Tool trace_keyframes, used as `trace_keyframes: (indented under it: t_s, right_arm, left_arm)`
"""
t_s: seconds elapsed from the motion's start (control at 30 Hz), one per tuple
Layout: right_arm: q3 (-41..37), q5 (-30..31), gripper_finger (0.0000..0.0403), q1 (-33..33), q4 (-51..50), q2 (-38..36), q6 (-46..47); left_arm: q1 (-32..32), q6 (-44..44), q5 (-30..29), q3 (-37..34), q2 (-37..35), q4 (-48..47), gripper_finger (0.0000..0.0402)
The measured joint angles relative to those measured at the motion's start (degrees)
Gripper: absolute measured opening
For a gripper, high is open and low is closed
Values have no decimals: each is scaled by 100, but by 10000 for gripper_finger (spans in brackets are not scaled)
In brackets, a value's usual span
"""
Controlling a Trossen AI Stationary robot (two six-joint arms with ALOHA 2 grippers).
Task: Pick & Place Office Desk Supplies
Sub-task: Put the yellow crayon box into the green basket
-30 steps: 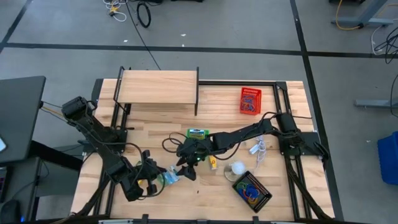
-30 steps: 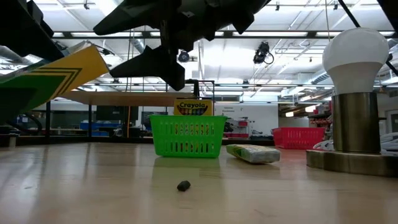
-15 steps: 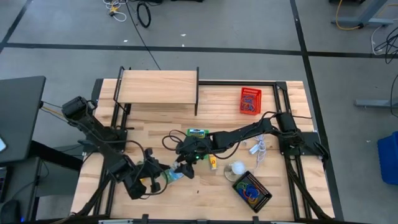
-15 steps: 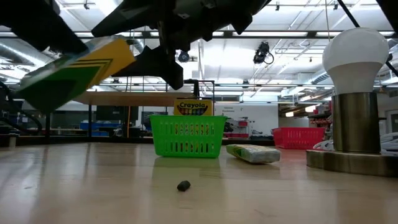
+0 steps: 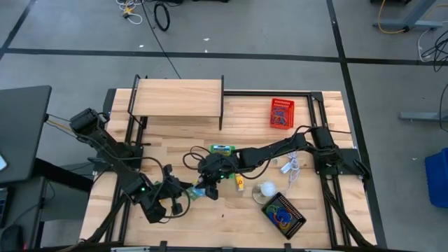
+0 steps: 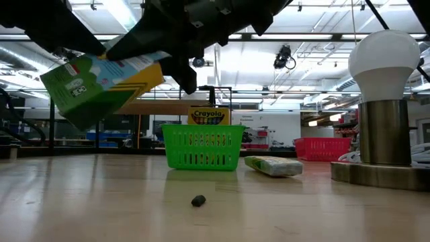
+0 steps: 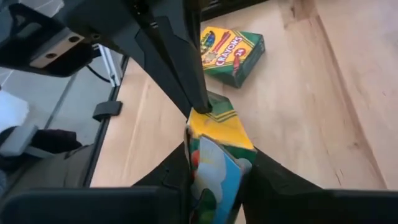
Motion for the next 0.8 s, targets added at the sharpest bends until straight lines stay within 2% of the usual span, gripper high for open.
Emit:
trace_keyframes:
  t_s: [0.23, 0.33, 0.53, 0.63, 0.8]
  right_arm:
    - [16, -179, 94, 2, 35, -4, -184]
    - [2, -333, 94, 43, -136, -1, -282]
    - [-2, -286, 94, 52, -352, -73, -402]
    - [87, -212, 94, 33, -711, -187, -552]
    - [792, 419, 94, 63, -2320, -515, -1206]
  left_arm:
    - [-196, 313, -400, 0, 0, 128, 12]
    - [-452, 668, -912, 10, -23, 362, 28]
    - [-1140, 703, -1838, 7, -141, 340, 49]
    - [-1425, 675, -2192, 7, -228, 262, 56]
    - [-1586, 632, -2433, 4, -273, 199, 58]
